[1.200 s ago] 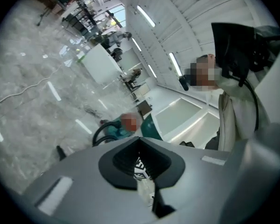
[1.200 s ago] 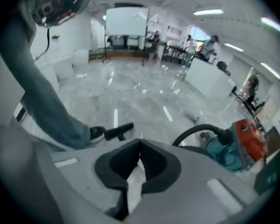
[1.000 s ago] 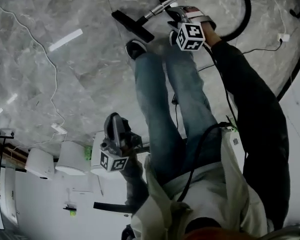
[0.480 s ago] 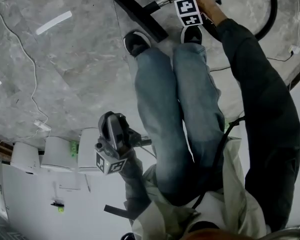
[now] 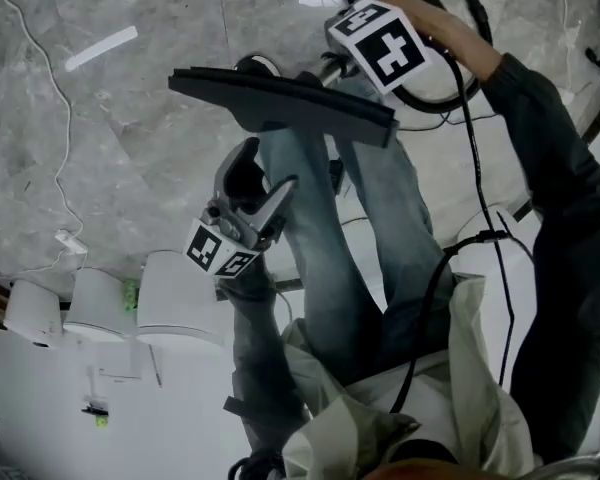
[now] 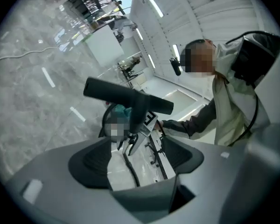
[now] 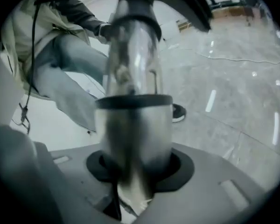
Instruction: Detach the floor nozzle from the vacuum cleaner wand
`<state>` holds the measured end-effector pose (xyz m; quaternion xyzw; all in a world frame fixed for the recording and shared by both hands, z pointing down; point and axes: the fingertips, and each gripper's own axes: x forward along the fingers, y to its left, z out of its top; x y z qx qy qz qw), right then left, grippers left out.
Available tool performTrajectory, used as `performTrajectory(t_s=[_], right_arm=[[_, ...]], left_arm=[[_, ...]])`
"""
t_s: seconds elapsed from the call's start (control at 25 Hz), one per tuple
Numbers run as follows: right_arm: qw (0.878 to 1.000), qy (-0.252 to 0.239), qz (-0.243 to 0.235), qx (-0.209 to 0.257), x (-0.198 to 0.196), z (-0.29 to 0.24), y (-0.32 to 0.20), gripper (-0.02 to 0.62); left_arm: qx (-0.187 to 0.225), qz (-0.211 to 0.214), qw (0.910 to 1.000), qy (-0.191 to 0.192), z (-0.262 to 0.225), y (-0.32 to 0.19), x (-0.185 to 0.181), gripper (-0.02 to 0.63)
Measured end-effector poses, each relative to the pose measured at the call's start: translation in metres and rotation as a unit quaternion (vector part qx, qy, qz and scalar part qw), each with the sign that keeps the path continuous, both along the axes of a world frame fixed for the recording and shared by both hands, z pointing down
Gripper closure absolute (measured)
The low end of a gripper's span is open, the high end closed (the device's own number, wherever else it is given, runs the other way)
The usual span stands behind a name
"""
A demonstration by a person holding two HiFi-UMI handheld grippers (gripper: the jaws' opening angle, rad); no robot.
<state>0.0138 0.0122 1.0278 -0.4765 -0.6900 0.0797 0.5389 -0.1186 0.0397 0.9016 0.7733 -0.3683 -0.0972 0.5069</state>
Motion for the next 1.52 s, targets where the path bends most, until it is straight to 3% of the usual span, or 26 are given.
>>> performTrajectory(t_s=[0.08, 0.2, 0.24, 0.32, 0.4, 0.52, 0.64, 0.8, 0.88, 0.92, 1.0, 1.08, 1.2, 1.32, 1.36, 1.4, 1.44, 1.48, 1.52], right_arm=[[0.999, 0.015, -0.023, -0.034, 0.002, -0.056, 0.006, 0.428], [0.997, 0.024, -0.027, -0.064, 0.002, -0.12, 0.016, 0.43], [0.996, 0.029, -0.027, -0.074, 0.003, -0.138, 0.021, 0.431], [0.996, 0.028, -0.011, -0.087, 0.003, -0.172, 0.025, 0.436], [0.996, -0.012, 0.029, -0.081, -0.006, -0.199, 0.019, 0.436], [0.991, -0.096, 0.088, -0.034, -0.015, -0.228, 0.004, 0.422], [0.981, -0.145, 0.125, 0.017, -0.007, -0.25, -0.006, 0.42], [0.988, -0.114, 0.105, 0.001, 0.021, -0.28, -0.004, 0.416], [0.992, -0.085, 0.087, -0.023, 0.037, -0.292, 0.0, 0.414], [0.993, -0.075, 0.086, -0.027, 0.042, -0.297, 0.0, 0.414], [0.992, -0.068, 0.103, -0.024, 0.046, -0.311, -0.005, 0.414], [0.984, -0.089, 0.153, -0.027, 0.041, -0.332, -0.014, 0.412], [0.947, -0.161, 0.275, -0.044, 0.015, -0.377, -0.026, 0.406], [0.89, -0.248, 0.383, -0.023, -0.002, -0.43, -0.046, 0.405], [0.873, -0.27, 0.404, 0.022, -0.003, -0.442, -0.055, 0.402], [0.86, -0.279, 0.415, 0.098, 0.0, -0.448, -0.065, 0.402], [0.844, -0.273, 0.415, 0.203, 0.008, -0.448, -0.078, 0.402], [0.816, -0.26, 0.407, 0.317, 0.018, -0.447, -0.091, 0.402], [0.777, -0.256, 0.398, 0.415, 0.026, -0.451, -0.101, 0.385]], left_arm=[[0.058, -0.015, 0.9982, -0.009, -0.042, -0.031, 0.02, 0.208], [0.169, -0.037, 0.9834, -0.055, -0.115, -0.084, 0.04, 0.193], [0.189, -0.037, 0.9795, -0.06, -0.136, -0.098, 0.047, 0.195], [0.196, -0.07, 0.9775, -0.032, -0.172, -0.121, 0.052, 0.197], [0.197, -0.108, 0.9744, -0.01, -0.202, -0.133, 0.049, 0.23], [0.218, -0.092, 0.9709, -0.036, -0.244, -0.139, 0.065, 0.235], [0.261, -0.067, 0.9612, -0.059, -0.278, -0.132, 0.086, 0.236], [0.313, -0.024, 0.9491, -0.028, -0.302, -0.118, 0.107, 0.235], [0.334, -0.002, 0.9424, -0.012, -0.31, -0.114, 0.115, 0.357], [0.344, 0.004, 0.9389, -0.005, -0.315, -0.114, 0.119, 0.364], [0.357, -0.008, 0.9336, 0.031, -0.333, -0.122, 0.125, 0.402], [0.356, -0.056, 0.93, 0.072, -0.355, -0.138, 0.128, 0.43], [0.339, -0.09, 0.9341, 0.069, -0.391, -0.161, 0.124, 0.451], [0.345, -0.05, 0.9357, 0.051, -0.442, -0.171, 0.131, 0.454], [0.348, -0.039, 0.9355, 0.042, -0.459, -0.173, 0.135, 0.454], [0.348, -0.034, 0.9364, 0.029, -0.475, -0.175, 0.137, 0.454], [0.344, -0.038, 0.9379, 0.013, -0.49, -0.177, 0.136, 0.454], [0.34, -0.05, 0.939, -0.002, -0.506, -0.18, 0.131, 0.454], [0.339, -0.063, 0.9385, -0.015, -0.523, -0.182, 0.126, 0.454]])
